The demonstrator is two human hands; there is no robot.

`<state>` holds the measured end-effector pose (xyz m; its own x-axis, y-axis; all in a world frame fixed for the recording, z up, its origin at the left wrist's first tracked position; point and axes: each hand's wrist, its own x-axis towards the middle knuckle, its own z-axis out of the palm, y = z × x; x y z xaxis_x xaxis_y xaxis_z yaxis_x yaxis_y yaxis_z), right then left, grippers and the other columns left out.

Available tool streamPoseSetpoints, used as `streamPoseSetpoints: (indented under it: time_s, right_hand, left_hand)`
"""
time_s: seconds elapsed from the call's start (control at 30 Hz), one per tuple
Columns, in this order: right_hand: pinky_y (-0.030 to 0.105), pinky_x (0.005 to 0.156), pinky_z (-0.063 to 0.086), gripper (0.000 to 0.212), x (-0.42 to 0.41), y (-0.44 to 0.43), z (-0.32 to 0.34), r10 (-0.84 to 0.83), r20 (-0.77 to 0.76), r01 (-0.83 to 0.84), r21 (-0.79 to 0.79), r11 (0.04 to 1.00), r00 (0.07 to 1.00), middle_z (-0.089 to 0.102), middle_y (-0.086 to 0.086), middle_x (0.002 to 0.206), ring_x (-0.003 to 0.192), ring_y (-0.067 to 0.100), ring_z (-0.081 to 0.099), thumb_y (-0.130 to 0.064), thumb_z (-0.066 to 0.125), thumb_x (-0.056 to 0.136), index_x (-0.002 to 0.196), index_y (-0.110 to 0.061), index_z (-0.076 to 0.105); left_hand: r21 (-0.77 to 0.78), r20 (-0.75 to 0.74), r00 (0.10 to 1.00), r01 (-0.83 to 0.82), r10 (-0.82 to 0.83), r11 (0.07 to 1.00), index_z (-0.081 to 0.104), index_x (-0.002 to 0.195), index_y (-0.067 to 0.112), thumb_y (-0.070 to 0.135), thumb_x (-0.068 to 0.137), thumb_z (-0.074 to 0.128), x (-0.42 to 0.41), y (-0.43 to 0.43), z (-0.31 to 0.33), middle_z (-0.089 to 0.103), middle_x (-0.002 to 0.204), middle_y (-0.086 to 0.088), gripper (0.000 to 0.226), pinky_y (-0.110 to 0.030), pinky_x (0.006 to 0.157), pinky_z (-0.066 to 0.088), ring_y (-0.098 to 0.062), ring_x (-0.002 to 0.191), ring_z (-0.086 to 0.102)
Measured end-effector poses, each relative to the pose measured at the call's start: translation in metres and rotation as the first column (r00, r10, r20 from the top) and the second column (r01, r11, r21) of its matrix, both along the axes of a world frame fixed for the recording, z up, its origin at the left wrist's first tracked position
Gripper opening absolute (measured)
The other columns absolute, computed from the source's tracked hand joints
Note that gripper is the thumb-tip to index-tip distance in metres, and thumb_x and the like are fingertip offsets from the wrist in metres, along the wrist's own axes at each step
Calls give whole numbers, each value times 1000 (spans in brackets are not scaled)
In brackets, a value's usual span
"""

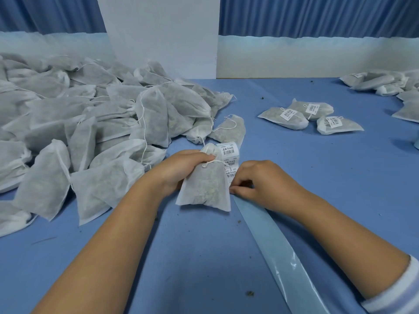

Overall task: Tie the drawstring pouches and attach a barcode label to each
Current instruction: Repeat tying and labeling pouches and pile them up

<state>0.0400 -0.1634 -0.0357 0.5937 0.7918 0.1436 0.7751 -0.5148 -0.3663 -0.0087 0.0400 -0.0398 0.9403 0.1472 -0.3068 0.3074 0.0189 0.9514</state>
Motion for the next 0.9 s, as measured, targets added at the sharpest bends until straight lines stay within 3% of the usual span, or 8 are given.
streamPoseSetpoints:
  time_s: [0.2,0.33,0.5,0.57,0.67,0.8,0.83,0.9]
  right_hand:
    - [36,79,48,14,1,1,-2,43,44,-42,-34,999,998,64,-3,95,84,16,59,-27,64,90,91,-17,73]
    - [36,76,47,14,1,3,-6,56,118,-51,-47,998,991,60,-3,90,82,18,56,-24,60,90,85,-14,67]
    - [26,73,50,7,8,0,-10,-61,-114,81,183,980,992,64,-4,80,72,11,59,-17,71,84,77,-15,70]
    - [22,71,51,8,11,0,-11,-103,-199,150,237,960,975,67,-2,79,70,10,61,-17,73,83,75,-16,72]
    - [18,68,49,8,13,0,-12,-124,-250,191,264,945,960,69,-3,77,69,10,61,-16,74,82,74,-15,73]
    - [10,63,44,13,14,-1,-11,-130,-297,217,284,934,946,68,-9,71,60,0,56,-14,74,82,71,-20,72]
    - [11,64,45,16,14,-1,-10,-128,-311,223,291,930,942,68,-10,69,59,-1,55,-13,74,82,69,-22,71]
    - [14,66,46,19,13,0,-9,-128,-344,239,304,922,930,69,-9,68,59,0,55,-13,74,82,68,-25,70]
  left_hand:
    - [8,-3,1000,-11,11,1000,73,108,9,21,95,62,0,-1,0,75,109,-12,21,-44,105,48,-30,112,67]
    - [11,-1,1000,-7,7,1000,73,109,7,21,95,62,0,0,0,74,110,-13,22,-43,103,49,-30,112,67]
    - [8,-10,1000,0,0,1000,75,95,12,18,94,62,-2,2,4,76,99,-8,14,-26,75,56,-18,84,71]
    - [9,-37,999,9,-9,1000,74,97,9,18,94,62,-3,2,6,74,103,-12,15,-31,81,55,-22,88,70]
    - [-31,-72,997,33,-35,999,68,114,-3,14,96,60,-5,-1,7,66,123,-23,27,-41,99,49,-34,109,65]
    - [-99,-78,994,63,-71,993,61,124,-9,10,95,58,-4,-5,5,61,129,-27,34,-44,107,43,-33,114,61]
    - [-110,-76,993,85,-94,990,61,124,-10,10,95,58,-4,-5,4,62,127,-27,35,-42,105,45,-33,113,62]
    - [-129,-62,987,137,-146,982,66,112,-7,10,95,59,-3,-5,2,69,109,-22,25,-32,86,56,-25,94,68]
